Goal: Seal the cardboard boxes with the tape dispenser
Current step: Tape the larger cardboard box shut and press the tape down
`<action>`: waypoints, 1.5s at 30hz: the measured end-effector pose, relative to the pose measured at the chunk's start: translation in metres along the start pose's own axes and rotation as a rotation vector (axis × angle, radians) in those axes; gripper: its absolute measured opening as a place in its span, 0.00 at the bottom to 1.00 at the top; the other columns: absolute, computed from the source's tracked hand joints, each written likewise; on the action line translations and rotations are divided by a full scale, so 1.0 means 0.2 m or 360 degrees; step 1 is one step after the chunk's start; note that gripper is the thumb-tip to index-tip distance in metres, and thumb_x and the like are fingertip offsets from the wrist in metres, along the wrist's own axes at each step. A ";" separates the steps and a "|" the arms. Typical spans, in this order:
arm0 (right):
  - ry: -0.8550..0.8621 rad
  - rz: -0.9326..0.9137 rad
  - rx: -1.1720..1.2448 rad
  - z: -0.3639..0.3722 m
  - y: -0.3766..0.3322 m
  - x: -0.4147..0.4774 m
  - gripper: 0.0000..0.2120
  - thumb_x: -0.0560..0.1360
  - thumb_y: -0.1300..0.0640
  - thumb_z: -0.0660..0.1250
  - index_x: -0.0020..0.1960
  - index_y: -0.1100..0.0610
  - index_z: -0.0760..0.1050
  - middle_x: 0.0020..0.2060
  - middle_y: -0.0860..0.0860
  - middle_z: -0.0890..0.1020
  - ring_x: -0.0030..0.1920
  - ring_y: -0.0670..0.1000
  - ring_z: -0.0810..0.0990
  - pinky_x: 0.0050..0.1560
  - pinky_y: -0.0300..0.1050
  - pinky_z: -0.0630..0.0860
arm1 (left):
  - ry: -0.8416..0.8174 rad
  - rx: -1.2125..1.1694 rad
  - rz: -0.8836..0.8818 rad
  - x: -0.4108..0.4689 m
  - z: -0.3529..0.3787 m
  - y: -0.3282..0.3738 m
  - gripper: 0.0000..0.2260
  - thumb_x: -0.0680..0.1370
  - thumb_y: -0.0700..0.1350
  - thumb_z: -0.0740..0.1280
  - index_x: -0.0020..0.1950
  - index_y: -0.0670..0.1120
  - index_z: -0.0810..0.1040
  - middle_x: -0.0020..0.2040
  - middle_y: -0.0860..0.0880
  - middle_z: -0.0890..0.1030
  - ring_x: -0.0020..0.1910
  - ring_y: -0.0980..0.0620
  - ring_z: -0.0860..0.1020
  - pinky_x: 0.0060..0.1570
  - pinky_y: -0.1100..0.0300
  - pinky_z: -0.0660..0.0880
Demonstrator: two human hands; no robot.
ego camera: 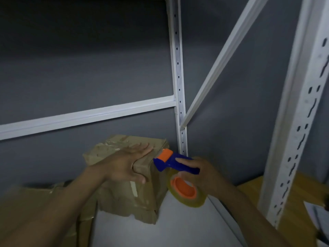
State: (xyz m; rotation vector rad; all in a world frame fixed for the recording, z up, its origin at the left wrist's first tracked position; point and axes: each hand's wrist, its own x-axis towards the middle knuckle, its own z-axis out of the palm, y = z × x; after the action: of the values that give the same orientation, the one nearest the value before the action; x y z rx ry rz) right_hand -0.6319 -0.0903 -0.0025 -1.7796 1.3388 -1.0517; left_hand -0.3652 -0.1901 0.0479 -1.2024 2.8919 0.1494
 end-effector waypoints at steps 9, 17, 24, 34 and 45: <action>0.0040 -0.0017 0.0028 0.12 0.10 0.04 0.24 0.64 0.34 0.68 0.58 0.22 0.67 0.57 0.41 0.76 0.56 0.47 0.78 0.57 0.53 0.78 | -0.0053 -0.0115 -0.0080 0.05 -0.01 -0.01 0.55 0.55 0.82 0.58 0.76 0.64 0.42 0.73 0.68 0.42 0.75 0.62 0.41 0.71 0.63 0.43; -0.0032 0.0172 -0.0470 0.02 0.22 -0.17 0.25 0.72 0.38 0.65 0.66 0.31 0.61 0.60 0.45 0.71 0.58 0.45 0.72 0.53 0.33 0.72 | -0.0039 -0.0094 -0.0132 0.04 0.00 -0.05 0.44 0.73 0.60 0.71 0.77 0.63 0.43 0.73 0.67 0.43 0.76 0.61 0.43 0.71 0.64 0.45; 0.0027 -0.0022 -0.1052 0.14 0.22 -0.06 0.30 0.76 0.39 0.62 0.75 0.40 0.57 0.63 0.49 0.72 0.61 0.47 0.73 0.53 0.31 0.64 | -0.0031 -0.0068 -0.0122 0.05 0.00 -0.04 0.45 0.70 0.64 0.71 0.75 0.65 0.42 0.73 0.67 0.43 0.76 0.62 0.43 0.70 0.65 0.46; 0.0379 0.0219 -0.0446 0.39 0.17 0.00 0.18 0.77 0.48 0.65 0.66 0.47 0.73 0.54 0.51 0.80 0.54 0.52 0.78 0.52 0.40 0.72 | -0.0054 -0.0270 -0.0139 0.08 0.08 0.03 0.41 0.73 0.54 0.73 0.77 0.60 0.50 0.74 0.64 0.49 0.75 0.60 0.44 0.70 0.66 0.46; 0.0239 0.0131 -0.0727 0.33 0.30 0.00 0.27 0.76 0.43 0.64 0.73 0.39 0.61 0.55 0.51 0.73 0.55 0.50 0.75 0.52 0.37 0.71 | -0.0238 0.0319 -0.0180 0.23 0.05 -0.09 0.56 0.59 0.79 0.60 0.75 0.62 0.31 0.77 0.58 0.32 0.77 0.49 0.36 0.75 0.45 0.42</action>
State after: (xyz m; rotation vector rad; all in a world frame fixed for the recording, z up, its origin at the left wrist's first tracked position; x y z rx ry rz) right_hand -0.5983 -0.1035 -0.0843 -1.9729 1.8448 -0.8973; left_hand -0.3852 -0.2337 0.0352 -1.2563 2.6305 -0.0480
